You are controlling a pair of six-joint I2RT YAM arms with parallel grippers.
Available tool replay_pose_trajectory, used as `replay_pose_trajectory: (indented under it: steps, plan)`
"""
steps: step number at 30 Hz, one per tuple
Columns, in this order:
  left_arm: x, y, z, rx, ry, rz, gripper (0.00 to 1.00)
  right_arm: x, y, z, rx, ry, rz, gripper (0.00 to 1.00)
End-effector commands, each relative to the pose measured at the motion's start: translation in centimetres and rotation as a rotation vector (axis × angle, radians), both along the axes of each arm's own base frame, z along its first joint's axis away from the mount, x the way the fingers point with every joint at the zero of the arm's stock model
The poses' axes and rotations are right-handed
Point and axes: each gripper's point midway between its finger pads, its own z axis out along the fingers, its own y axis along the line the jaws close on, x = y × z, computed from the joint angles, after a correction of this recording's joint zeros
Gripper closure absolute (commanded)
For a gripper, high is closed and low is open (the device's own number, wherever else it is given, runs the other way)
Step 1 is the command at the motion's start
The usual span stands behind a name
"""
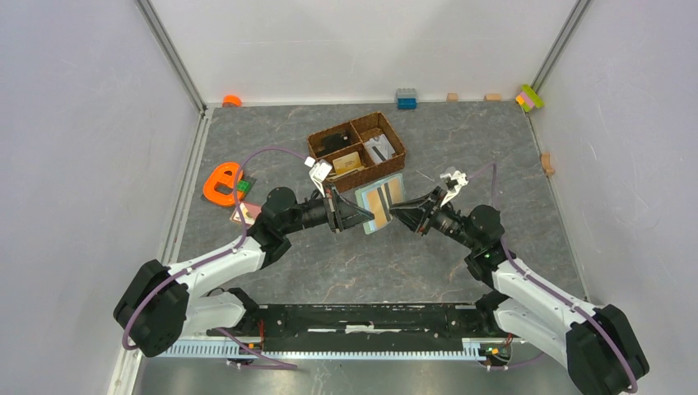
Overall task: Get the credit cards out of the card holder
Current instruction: Remove the credit card from the card holder.
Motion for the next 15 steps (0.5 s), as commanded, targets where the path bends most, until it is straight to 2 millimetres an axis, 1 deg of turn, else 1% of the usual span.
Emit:
replay_pose_trajectory:
  steps: [1,15]
  plan:
    - [-0.6,-0.3,2.2,-0.069,-0.049,-0.028,0.98,-0.7,0.7,2.1,0.047,-0.057,0.068,0.73]
    - [-0.2,-0.2,1.8,-0.051,-0.042,-0.010,0.98,-3.3,1.4,4.0,0.145,-0.103,0.202,0.76]
